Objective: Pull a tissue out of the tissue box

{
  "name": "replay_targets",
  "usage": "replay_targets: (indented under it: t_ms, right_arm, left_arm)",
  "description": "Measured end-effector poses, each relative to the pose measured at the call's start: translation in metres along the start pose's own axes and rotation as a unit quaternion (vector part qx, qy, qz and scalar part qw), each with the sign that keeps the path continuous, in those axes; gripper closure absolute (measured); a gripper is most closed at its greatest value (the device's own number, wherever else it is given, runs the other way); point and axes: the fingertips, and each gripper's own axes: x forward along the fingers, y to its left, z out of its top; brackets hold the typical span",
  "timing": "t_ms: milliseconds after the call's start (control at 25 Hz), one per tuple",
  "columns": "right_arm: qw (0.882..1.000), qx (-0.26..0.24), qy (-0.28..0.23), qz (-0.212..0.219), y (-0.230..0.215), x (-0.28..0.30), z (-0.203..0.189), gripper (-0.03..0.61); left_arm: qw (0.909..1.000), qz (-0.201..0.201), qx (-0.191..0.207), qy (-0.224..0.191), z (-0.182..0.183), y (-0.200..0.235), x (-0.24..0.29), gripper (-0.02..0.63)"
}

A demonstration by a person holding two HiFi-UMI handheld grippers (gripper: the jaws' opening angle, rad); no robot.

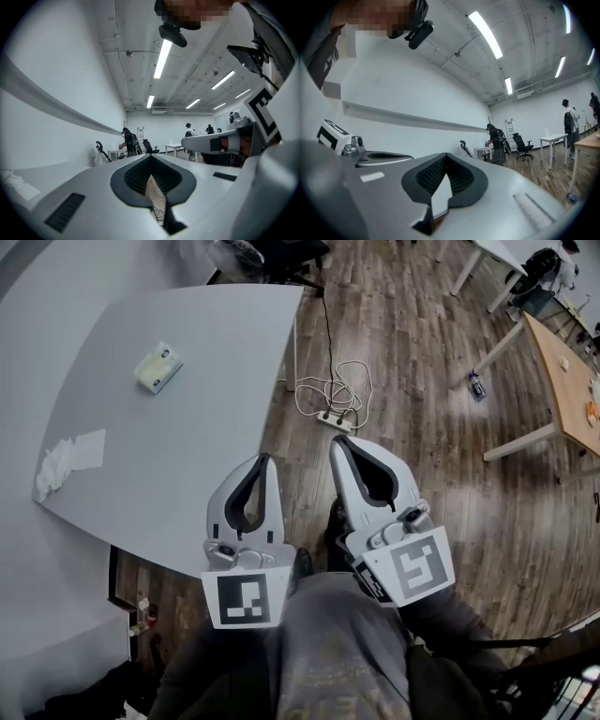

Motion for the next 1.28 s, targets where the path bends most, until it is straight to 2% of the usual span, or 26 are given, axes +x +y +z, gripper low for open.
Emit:
replay_targets:
  t_ms: [360, 440, 560, 640, 720, 1000, 1280]
  right_arm:
    - [0.998, 0.029, 0.023, 0.045, -0.104, 0.085, -0.033, 0.577]
    - [0.997, 0.033, 0.026, 0.062, -0.127, 0.107, -0.034, 0.577]
    - [0.995, 0.036, 0.028, 0.093, -0.148, 0.136, -0.029, 0.577]
    - [0.992, 0.040, 0.027, 0.113, -0.154, 0.155, -0.024, 0.577]
    - [0.990, 0.046, 0.028, 0.133, -0.155, 0.175, -0.022, 0.577]
    - [0.977, 0.034, 0.033, 0.208, -0.132, 0.260, -0.037, 0.577]
    - [0.951, 0.029, 0.071, 0.300, -0.073, 0.357, -0.081, 0.577]
  left_arm:
    - [0.9989, 0.032, -0.003, 0.035, -0.023, 0.004, 0.140, 0.615]
    - [0.9985, 0.043, -0.002, 0.035, -0.021, 0.007, 0.173, 0.615]
    - [0.9971, 0.076, -0.005, 0.006, -0.007, 0.018, 0.208, 0.615]
    - [0.9954, 0.093, -0.004, 0.020, -0.007, 0.027, 0.222, 0.615]
    - [0.9929, 0.112, -0.003, 0.039, -0.010, 0.041, 0.229, 0.615]
    - [0.9796, 0.195, -0.011, 0.048, -0.031, 0.118, 0.237, 0.615]
    - [0.9589, 0.273, -0.045, 0.061, -0.070, 0.219, 0.249, 0.615]
